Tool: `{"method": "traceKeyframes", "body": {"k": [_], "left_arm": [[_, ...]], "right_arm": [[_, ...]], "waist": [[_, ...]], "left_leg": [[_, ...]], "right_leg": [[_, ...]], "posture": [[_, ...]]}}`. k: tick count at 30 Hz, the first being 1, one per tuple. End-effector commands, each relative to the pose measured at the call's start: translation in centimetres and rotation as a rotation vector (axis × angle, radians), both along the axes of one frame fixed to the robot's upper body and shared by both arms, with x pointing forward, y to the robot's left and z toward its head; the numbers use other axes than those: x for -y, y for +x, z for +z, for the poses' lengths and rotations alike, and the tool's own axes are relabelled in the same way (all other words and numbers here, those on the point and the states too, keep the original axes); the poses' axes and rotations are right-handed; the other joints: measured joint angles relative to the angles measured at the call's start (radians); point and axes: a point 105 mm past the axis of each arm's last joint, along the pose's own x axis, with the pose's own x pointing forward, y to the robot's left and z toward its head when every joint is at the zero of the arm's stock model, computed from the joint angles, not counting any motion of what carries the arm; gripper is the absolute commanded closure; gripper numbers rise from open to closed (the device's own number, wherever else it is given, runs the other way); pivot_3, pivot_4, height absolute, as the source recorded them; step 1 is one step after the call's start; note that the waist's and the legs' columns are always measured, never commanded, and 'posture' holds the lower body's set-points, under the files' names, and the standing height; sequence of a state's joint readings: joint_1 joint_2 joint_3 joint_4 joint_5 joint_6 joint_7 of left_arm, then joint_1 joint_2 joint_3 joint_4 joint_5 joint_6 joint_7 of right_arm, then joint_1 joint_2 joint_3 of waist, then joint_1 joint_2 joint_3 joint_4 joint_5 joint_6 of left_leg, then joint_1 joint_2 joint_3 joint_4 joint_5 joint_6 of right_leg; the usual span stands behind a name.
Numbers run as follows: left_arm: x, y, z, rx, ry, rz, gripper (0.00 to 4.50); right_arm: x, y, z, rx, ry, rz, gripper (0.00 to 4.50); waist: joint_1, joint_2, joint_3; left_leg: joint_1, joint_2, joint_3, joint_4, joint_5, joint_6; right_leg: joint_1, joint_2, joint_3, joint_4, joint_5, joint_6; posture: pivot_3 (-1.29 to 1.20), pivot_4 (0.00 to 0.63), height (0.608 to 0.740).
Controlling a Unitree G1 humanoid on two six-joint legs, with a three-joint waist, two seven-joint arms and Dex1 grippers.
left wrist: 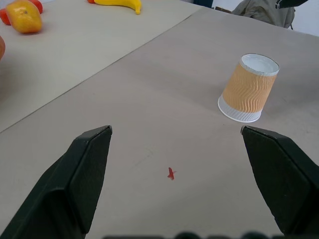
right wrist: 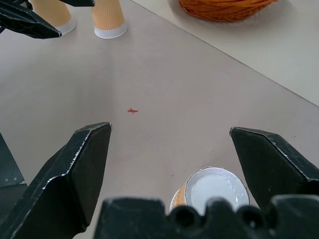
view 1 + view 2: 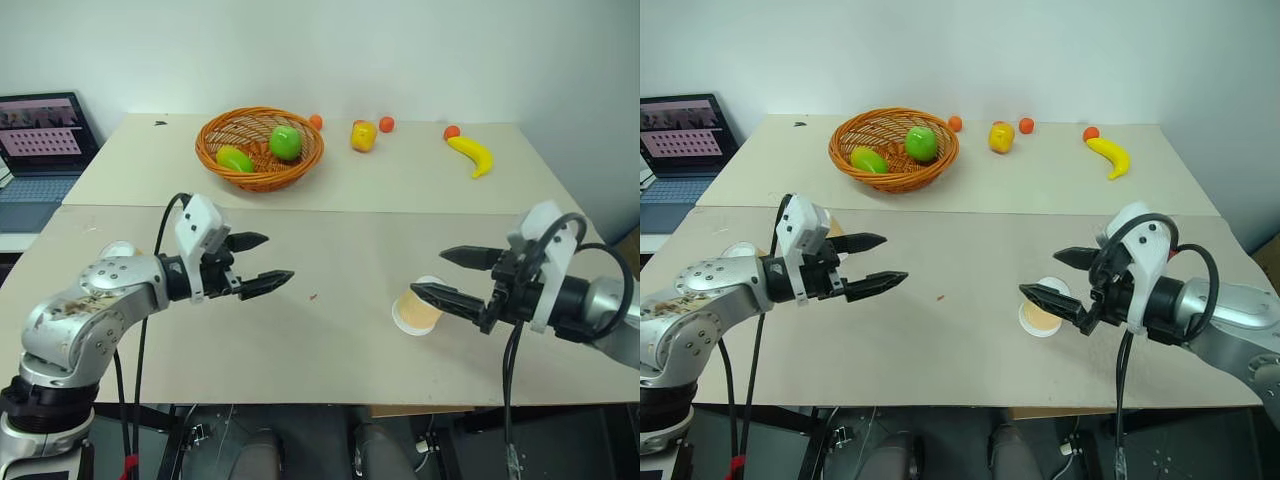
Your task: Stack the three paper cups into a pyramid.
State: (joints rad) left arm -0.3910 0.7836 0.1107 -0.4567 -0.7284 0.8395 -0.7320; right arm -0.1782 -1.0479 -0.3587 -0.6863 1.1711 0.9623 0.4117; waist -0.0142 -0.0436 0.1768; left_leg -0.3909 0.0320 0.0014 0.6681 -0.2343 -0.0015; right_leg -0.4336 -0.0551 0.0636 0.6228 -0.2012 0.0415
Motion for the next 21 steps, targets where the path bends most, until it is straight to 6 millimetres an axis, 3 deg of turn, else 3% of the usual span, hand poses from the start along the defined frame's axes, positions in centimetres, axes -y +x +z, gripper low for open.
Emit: {"method": "traceKeyframes", "body": {"k": [1, 12, 21], "left_arm": [[0.40, -0.47, 1.25, 0.052, -0.032, -0.014, 0.08], [1.18, -0.22, 1.52, 0.051, -0.089, -0.013, 0.08], [0.44, -0.09, 1.73, 0.054, -0.084, 0.014, 0.08]], "right_arm": [[-0.35, 0.28, 1.18, 0.069, 0.009, 0.008, 0.00], [-0.51, 0.80, 1.33, 0.096, 0.017, -0.018, 0.00], [-0.91, 1.04, 1.01, 0.092, 0.027, -0.012, 0.00]], "waist": [[-0.001, 0.000, 0.000], [-0.001, 0.000, 0.000], [-0.001, 0.000, 0.000]], "left_leg": [[0.000, 0.000, 0.000, 0.000, 0.000, 0.000], [0.000, 0.000, 0.000, 0.000, 0.000, 0.000], [0.000, 0.000, 0.000, 0.000, 0.000, 0.000]], "right_leg": [[0.000, 0.000, 0.000, 0.000, 0.000, 0.000], [0.000, 0.000, 0.000, 0.000, 0.000, 0.000], [0.000, 0.000, 0.000, 0.001, 0.000, 0.000]], "posture": [[0.00, 0.150, 0.737], [0.00, 0.150, 0.737], [0.00, 0.150, 0.737]]}}
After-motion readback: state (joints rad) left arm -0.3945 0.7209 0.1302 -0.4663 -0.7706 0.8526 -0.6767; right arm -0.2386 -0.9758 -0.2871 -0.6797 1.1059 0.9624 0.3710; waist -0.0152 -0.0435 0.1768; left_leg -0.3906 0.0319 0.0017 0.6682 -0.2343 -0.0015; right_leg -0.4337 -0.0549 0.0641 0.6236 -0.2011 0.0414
